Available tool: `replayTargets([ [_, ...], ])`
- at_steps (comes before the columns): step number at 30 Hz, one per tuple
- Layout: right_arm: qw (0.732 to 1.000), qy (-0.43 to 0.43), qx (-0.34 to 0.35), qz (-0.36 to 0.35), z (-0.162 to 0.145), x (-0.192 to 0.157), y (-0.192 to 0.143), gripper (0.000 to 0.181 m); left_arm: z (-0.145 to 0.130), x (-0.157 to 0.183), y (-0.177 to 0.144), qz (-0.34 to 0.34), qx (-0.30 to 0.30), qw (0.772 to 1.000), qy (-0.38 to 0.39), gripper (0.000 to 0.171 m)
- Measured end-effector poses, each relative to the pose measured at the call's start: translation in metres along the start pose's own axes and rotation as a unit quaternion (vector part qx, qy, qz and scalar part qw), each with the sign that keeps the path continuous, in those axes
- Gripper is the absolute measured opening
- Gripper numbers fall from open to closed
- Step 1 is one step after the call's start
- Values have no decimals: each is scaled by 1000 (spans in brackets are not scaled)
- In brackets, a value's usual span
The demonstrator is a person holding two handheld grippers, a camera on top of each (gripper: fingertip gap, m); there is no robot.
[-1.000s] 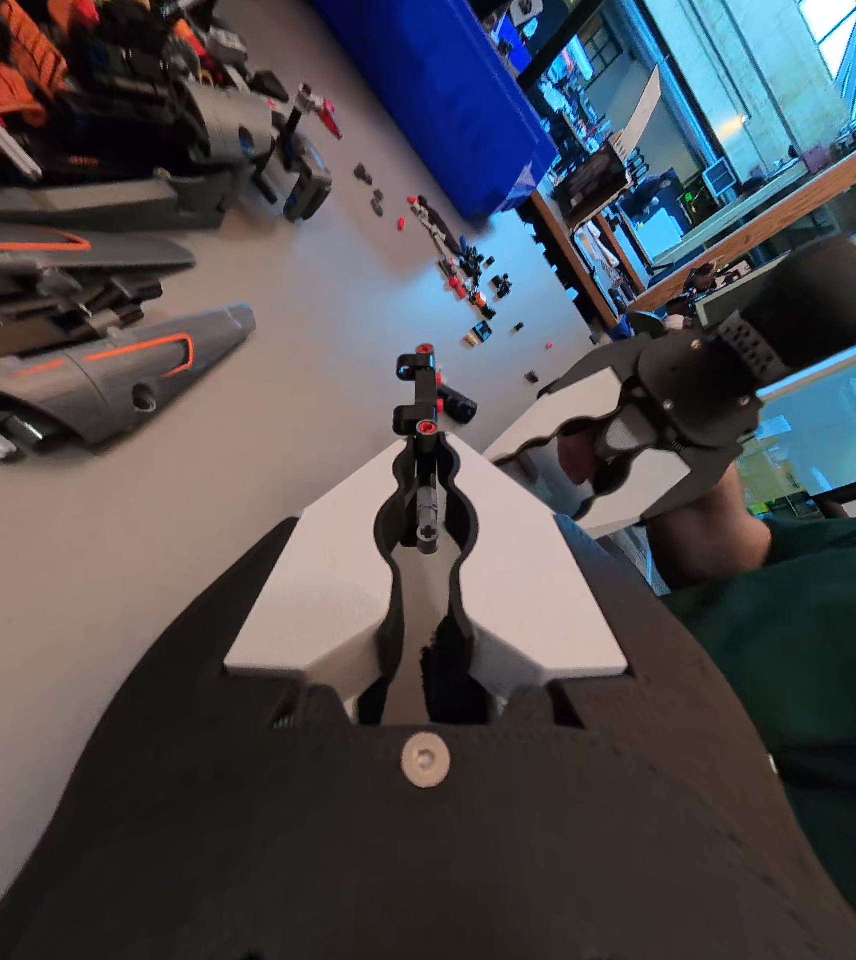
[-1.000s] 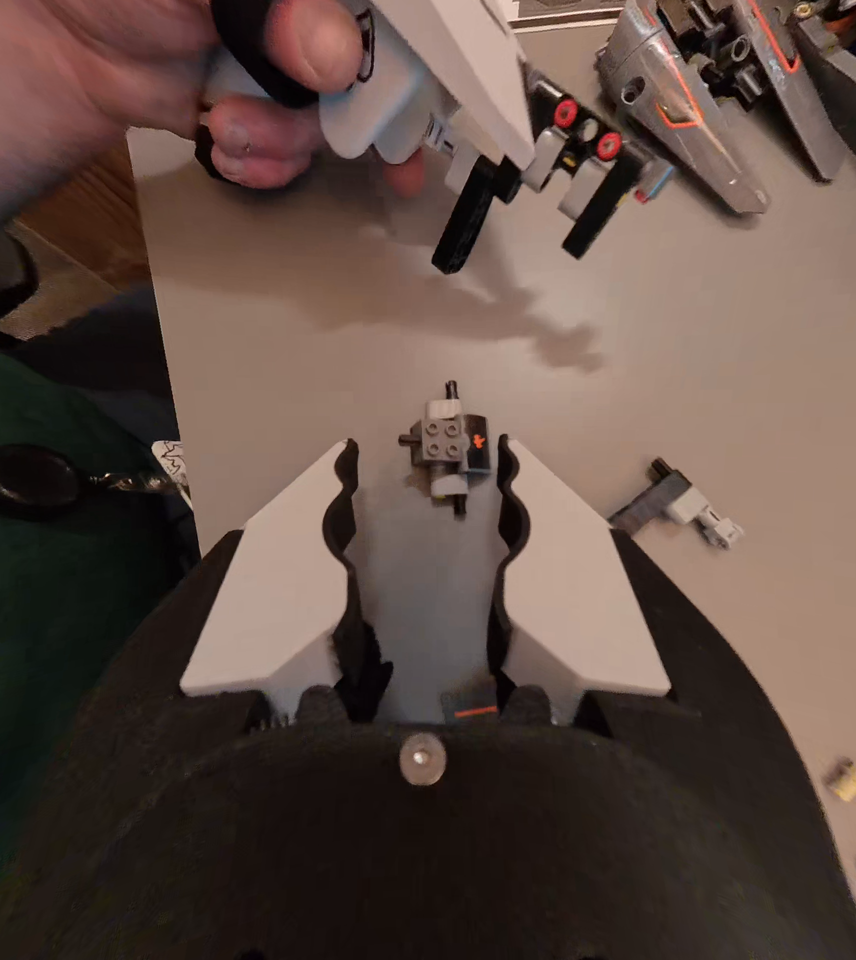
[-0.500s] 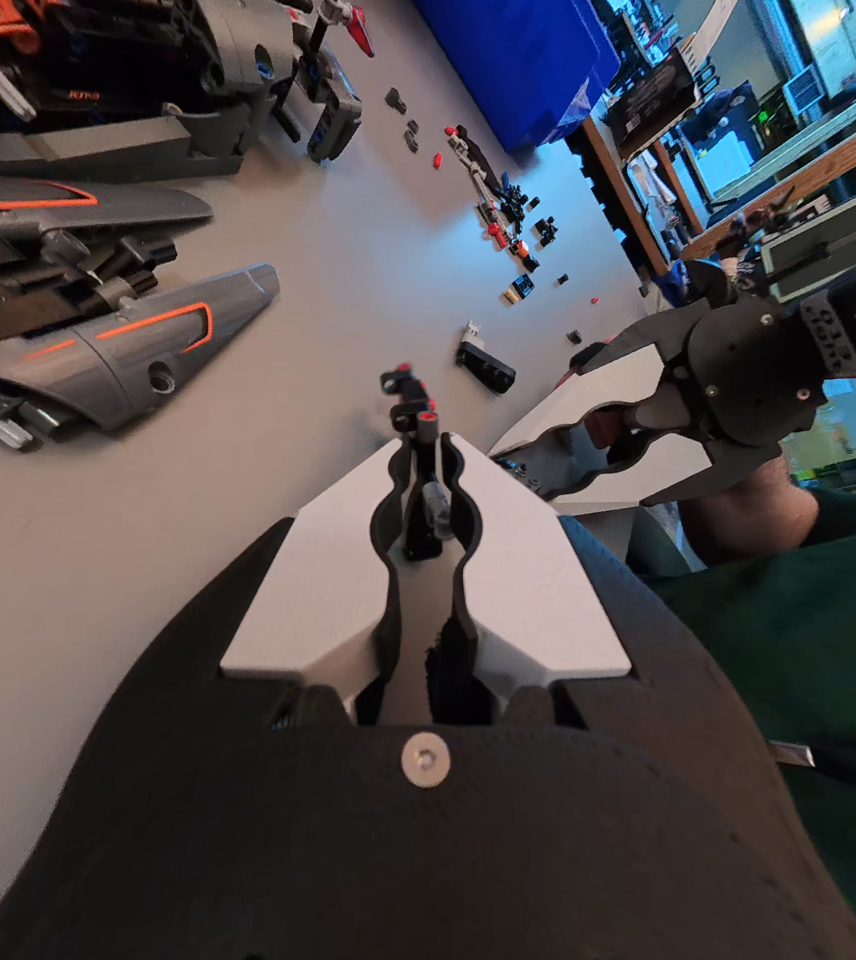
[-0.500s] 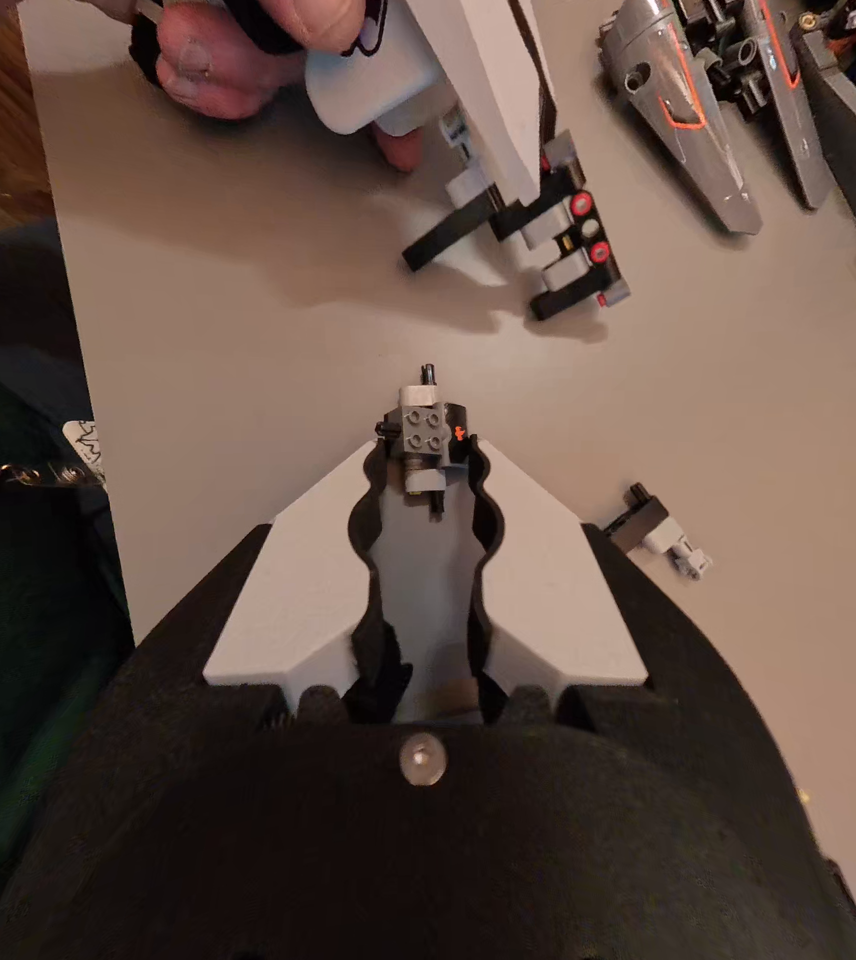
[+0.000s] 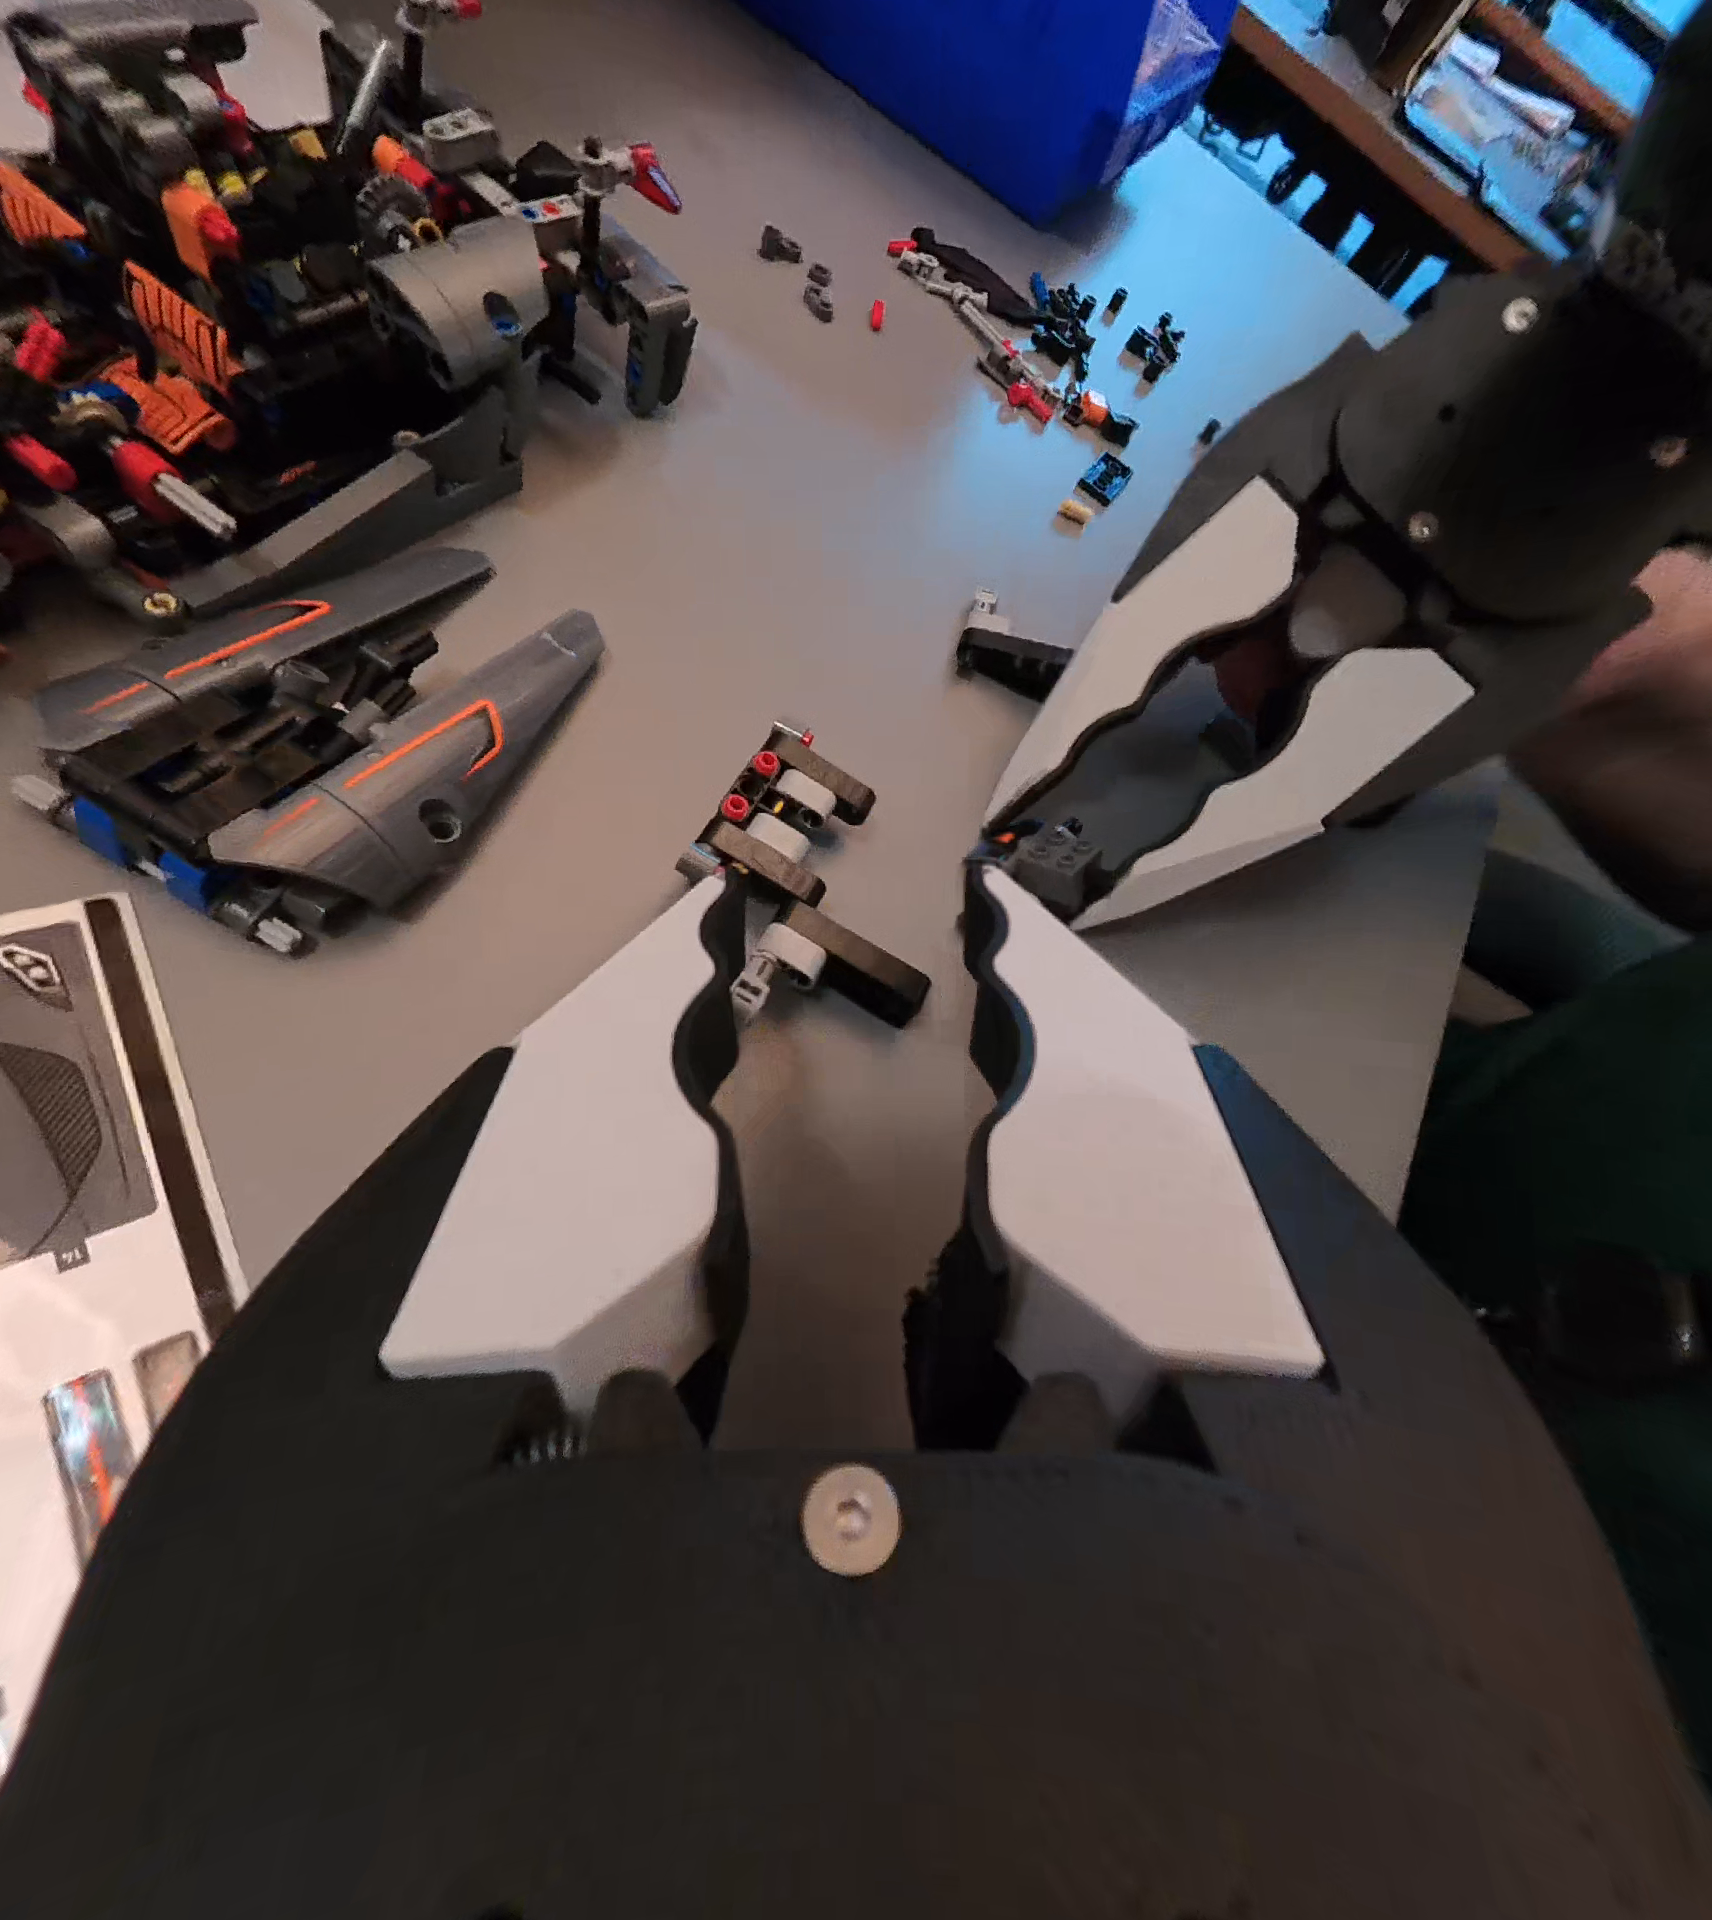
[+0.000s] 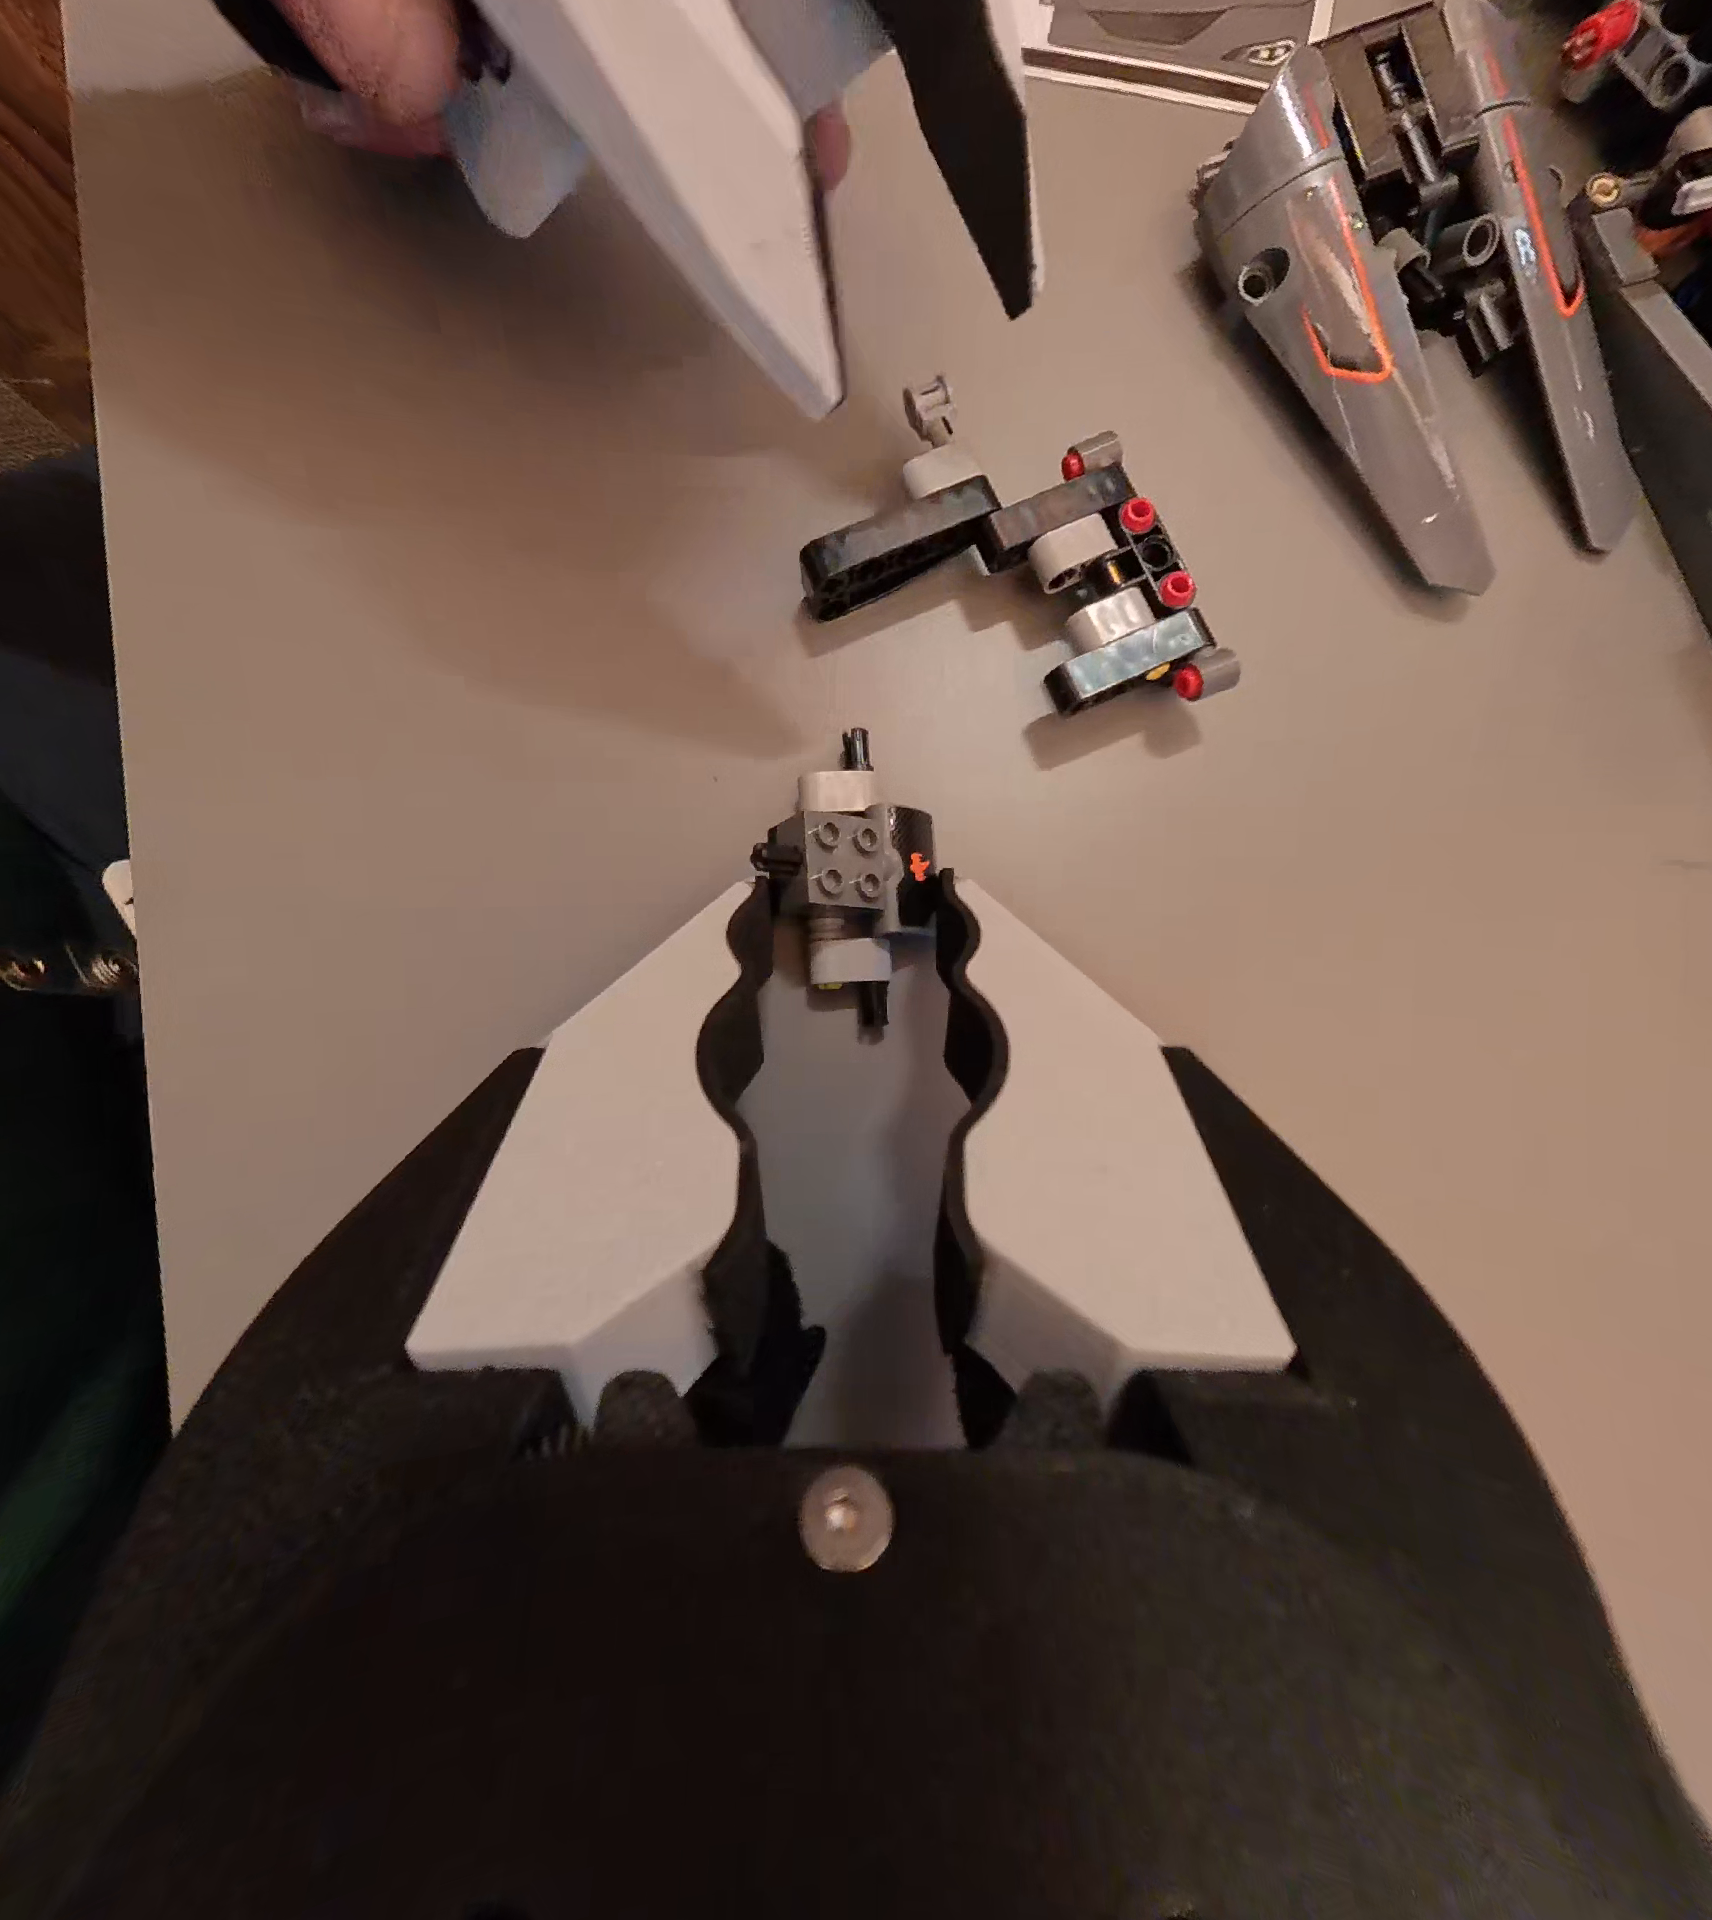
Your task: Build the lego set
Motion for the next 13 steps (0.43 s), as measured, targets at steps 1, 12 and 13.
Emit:
replayTargets([
  [1,1000,-3,2,2,1,1,1,29,-1,3,0,-1,-3,1000,18,43],
  [12,999,-34,7,11,10,6,9,29,-13,13,19,39,-82,982,164,50],
  [13,999,-37,7,13,10,5,10,29,-13,12,20,40,-85,982,161,48],
])
Point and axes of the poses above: each gripper's, where its closed fingertips meet, y out along the fingers, z out of its top, x = y × z across the jaws, the point moved 10 cm from there along -y, back along the fingers, and after that the axes turned 1 degree about y, right-handed, at the moved point
